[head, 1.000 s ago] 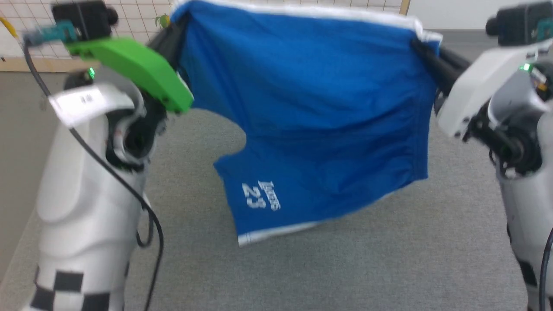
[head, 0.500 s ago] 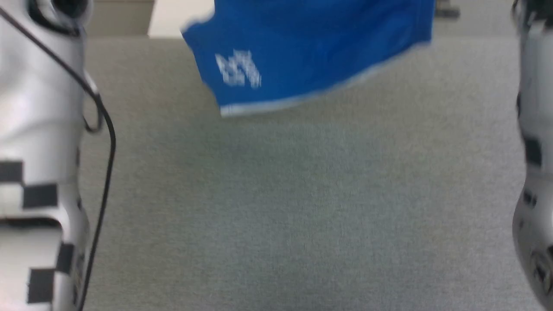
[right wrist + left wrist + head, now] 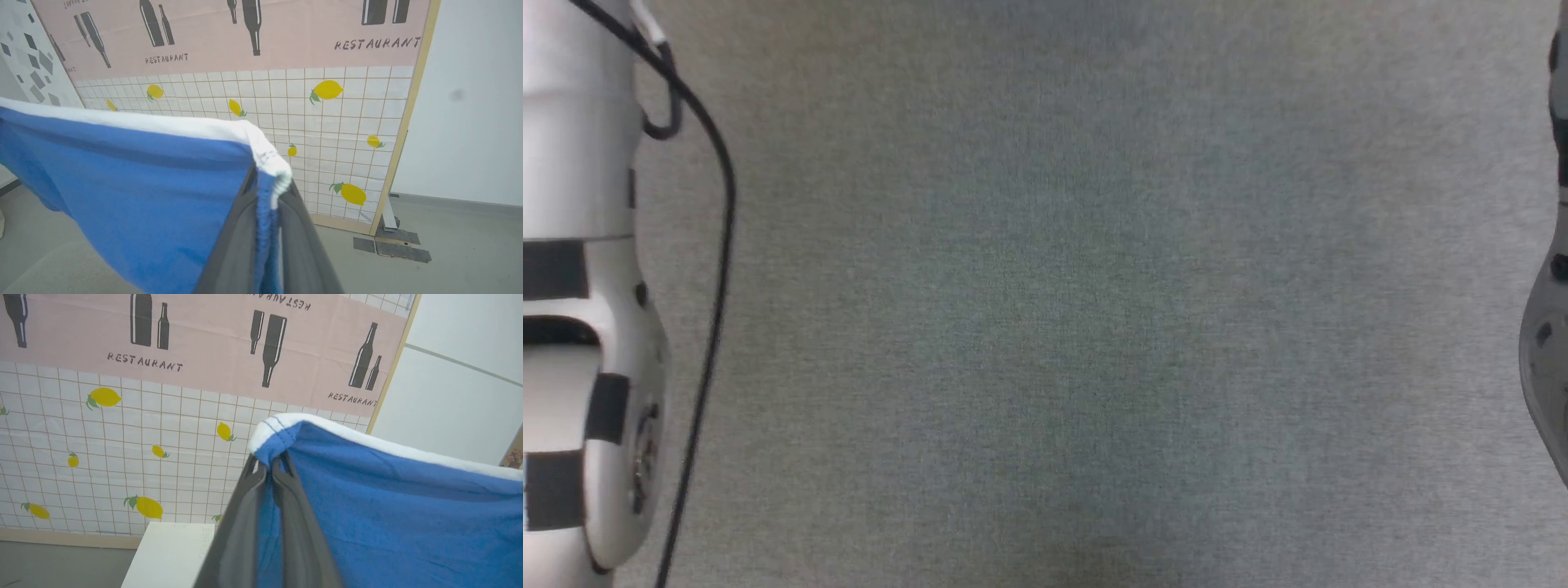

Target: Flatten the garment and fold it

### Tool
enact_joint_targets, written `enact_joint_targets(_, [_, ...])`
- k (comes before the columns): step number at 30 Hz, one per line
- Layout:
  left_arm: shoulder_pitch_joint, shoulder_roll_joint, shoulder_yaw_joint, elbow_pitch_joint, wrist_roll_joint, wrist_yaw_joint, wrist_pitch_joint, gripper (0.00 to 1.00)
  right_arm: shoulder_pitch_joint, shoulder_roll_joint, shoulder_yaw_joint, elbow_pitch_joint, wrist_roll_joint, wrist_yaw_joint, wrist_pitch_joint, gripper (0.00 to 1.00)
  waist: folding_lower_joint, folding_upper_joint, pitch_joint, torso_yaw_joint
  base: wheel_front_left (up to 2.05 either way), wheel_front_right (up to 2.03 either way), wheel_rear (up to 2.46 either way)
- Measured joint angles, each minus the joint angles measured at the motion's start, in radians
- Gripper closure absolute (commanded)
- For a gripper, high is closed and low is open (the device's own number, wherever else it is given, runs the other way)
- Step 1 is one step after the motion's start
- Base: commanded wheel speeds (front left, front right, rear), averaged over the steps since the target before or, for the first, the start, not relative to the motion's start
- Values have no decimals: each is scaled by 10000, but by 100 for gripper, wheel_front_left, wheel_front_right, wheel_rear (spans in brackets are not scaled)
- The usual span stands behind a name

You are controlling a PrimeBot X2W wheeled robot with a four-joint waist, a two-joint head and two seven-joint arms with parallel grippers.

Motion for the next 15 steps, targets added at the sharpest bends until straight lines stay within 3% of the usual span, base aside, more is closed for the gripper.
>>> enact_joint_targets(7, [1040,-265,-403,709,-412,-389,-663,100,1383,-715,1235,234,932,0,-594,100,-1,0,297,265,0,0,0])
enact_joint_targets(15, [3479,-360,-1476,320,-1220,-476,-1197,100,4261,-1601,2190,-403,2815,-2,-1478,100,-3,0,-614,499,0,0,0])
